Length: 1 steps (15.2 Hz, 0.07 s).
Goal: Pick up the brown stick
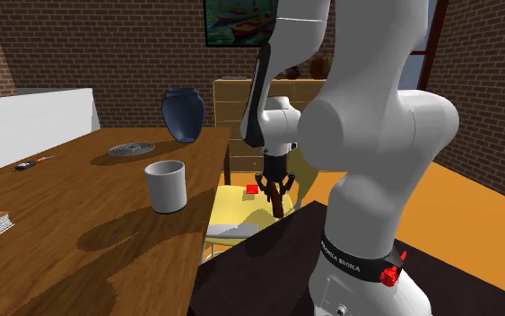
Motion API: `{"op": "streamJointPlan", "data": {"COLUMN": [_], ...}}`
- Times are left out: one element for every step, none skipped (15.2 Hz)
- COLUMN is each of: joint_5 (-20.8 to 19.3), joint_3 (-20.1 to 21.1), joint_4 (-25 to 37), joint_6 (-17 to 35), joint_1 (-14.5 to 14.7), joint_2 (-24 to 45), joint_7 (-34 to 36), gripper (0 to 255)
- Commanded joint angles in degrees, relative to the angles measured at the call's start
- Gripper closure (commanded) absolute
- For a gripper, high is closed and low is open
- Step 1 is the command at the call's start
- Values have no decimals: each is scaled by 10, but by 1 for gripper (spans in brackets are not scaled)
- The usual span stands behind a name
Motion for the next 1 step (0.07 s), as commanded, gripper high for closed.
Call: {"op": "streamJointPlan", "data": {"joint_5": [-1], "joint_3": [-11], "joint_4": [0], "joint_6": [-2], "joint_1": [-5], "joint_2": [-16], "joint_7": [7], "gripper": [255]}}
